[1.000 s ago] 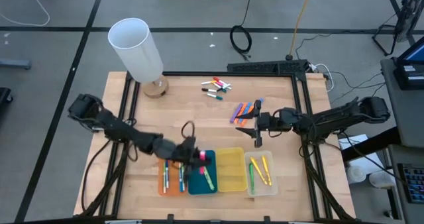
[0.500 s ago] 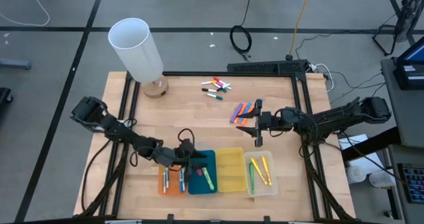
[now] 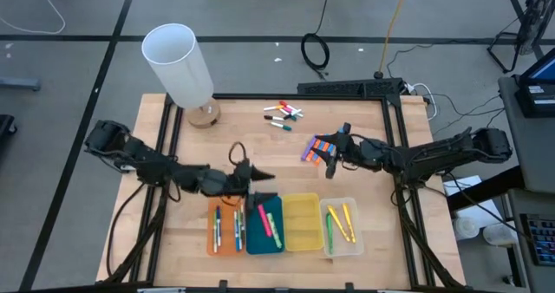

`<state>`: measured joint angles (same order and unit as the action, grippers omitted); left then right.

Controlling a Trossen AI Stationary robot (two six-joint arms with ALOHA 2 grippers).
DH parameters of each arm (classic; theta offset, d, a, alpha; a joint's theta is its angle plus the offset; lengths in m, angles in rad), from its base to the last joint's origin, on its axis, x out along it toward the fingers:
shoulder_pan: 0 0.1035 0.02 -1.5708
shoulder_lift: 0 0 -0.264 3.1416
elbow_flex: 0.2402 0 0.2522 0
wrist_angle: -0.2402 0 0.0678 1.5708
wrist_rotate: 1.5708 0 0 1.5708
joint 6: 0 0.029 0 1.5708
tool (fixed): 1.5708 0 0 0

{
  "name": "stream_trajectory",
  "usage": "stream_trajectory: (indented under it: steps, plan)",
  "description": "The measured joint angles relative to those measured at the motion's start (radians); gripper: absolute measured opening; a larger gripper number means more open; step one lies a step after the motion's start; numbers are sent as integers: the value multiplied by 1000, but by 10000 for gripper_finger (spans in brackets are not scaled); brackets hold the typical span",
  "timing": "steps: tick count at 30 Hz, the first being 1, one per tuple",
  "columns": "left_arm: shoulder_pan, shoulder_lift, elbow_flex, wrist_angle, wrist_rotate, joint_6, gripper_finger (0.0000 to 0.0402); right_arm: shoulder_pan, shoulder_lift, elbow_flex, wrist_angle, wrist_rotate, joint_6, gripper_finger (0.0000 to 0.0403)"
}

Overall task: Pick & Place Markers
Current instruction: Put the right blue highlighter pen into the blue bin

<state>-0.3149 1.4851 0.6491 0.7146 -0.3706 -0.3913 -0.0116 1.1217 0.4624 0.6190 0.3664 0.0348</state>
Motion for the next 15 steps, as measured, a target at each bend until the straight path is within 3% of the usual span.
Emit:
stream_trajectory:
  steps: [6,11,15]
  plan:
    - [84,-111,7,21,33,142,308,-101,26,165,-505,3,247,183]
    - [132,-174,33,105,29,348,298,-209,136,331,-893,-6,220,183]
    - [154,-194,54,147,29,420,294,-349,231,421,-1158,-32,317,183]
